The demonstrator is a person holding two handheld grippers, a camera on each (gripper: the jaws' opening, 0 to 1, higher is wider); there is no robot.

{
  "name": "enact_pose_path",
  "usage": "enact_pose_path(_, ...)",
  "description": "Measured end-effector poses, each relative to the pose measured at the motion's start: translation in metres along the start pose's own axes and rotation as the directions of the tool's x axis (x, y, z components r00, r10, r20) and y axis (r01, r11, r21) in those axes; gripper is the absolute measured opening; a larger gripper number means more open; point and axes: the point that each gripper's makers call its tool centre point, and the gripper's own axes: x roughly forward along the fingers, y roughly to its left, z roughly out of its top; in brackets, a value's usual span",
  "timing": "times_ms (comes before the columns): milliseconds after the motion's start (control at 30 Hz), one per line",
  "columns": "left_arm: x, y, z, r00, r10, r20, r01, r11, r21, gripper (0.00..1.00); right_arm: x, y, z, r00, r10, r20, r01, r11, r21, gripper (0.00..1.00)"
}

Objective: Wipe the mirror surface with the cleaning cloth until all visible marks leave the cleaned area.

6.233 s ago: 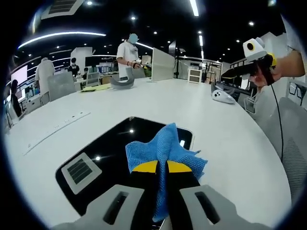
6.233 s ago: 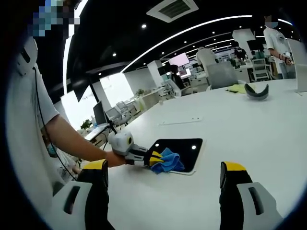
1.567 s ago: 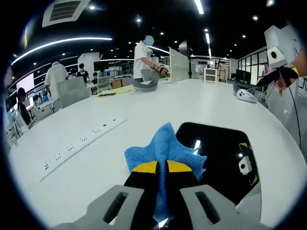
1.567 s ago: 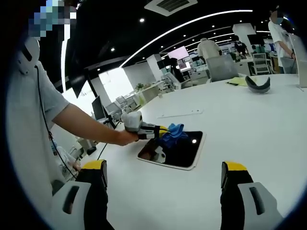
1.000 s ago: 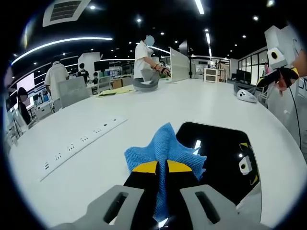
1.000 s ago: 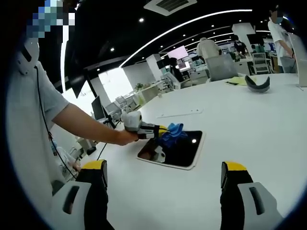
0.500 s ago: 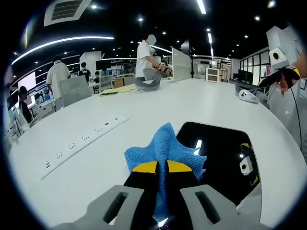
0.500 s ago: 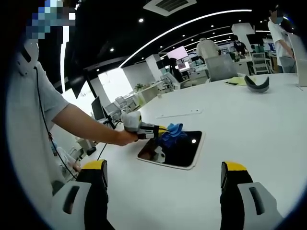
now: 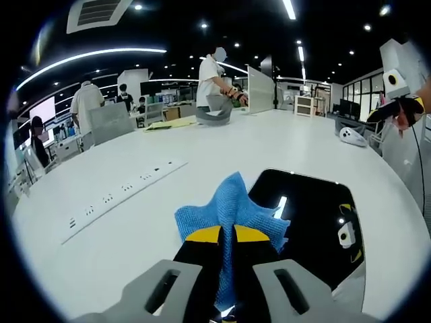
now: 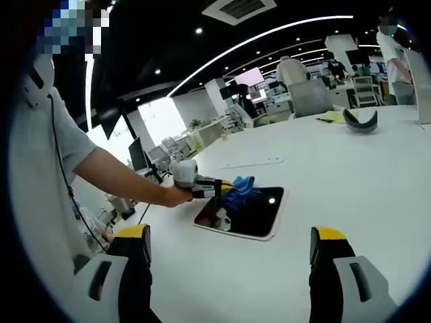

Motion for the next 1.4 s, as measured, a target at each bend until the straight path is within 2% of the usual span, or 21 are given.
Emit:
enact_pose_path(333,-0.008,0.000,-0.005,0.999,0.020,-0.028,-0.019,1.000,0.019,0.03,0.000,0.003,0.003,1.000,0.008,0.008,-0.008,1.000,-0.007,0.98)
enact_pose_path(633,-0.015,-0.002,-0.008,0.999,0.034,-0.041,-0.034,0.999,-0.002,0.03,-0.002,0.006,0.004,1.000,0.014,0.014,-0.013,1.000,-0.010,0.98)
enact_pose_path(1400,-0.033,-0.017,-0.017,0.998,0.054,-0.038,-0.056,0.997,-0.049,0.03,-0.005,0.017,0.011,0.999,0.029,0.021,-0.029,0.999,-0.034,0.98)
